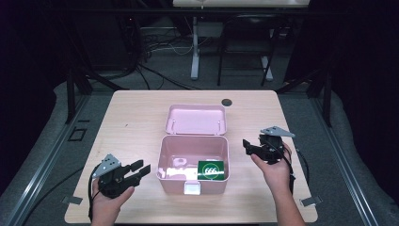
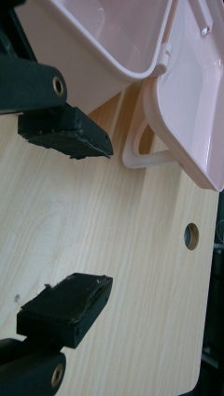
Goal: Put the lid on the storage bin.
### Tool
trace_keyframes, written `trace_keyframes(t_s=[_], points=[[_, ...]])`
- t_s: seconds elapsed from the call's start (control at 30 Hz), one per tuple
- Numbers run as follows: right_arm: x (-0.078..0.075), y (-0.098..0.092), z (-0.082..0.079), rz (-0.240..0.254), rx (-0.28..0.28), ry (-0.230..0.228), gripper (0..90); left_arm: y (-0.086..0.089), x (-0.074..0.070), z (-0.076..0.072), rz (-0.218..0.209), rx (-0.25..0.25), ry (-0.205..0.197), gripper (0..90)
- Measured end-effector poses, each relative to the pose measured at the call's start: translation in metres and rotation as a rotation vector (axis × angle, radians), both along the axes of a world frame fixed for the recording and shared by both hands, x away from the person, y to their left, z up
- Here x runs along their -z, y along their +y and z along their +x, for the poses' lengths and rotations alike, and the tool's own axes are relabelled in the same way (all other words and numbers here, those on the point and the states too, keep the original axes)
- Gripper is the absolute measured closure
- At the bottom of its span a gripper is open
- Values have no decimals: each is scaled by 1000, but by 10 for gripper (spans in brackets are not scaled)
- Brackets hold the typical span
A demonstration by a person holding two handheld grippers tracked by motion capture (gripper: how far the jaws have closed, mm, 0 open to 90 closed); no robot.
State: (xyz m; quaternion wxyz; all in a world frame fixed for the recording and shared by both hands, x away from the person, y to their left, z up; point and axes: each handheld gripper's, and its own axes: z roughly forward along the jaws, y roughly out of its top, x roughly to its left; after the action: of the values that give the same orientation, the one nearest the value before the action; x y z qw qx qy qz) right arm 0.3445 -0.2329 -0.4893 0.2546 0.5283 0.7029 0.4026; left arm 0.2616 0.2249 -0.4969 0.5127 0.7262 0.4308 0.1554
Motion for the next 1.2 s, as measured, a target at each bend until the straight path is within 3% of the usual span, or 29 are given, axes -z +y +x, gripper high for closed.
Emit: trace_keyframes(t_s=[0.23, 0.8, 1.2], points=[[-2, 1, -1, 6, 1, 6, 330, 0, 2, 0, 2, -8, -2, 601], [-10, 8, -6, 9, -31, -40, 360, 0, 2, 0, 5, -9, -6, 601], [-18, 14, 0, 43, -50, -13, 382, -6, -7, 2, 14, 10, -24, 602]])
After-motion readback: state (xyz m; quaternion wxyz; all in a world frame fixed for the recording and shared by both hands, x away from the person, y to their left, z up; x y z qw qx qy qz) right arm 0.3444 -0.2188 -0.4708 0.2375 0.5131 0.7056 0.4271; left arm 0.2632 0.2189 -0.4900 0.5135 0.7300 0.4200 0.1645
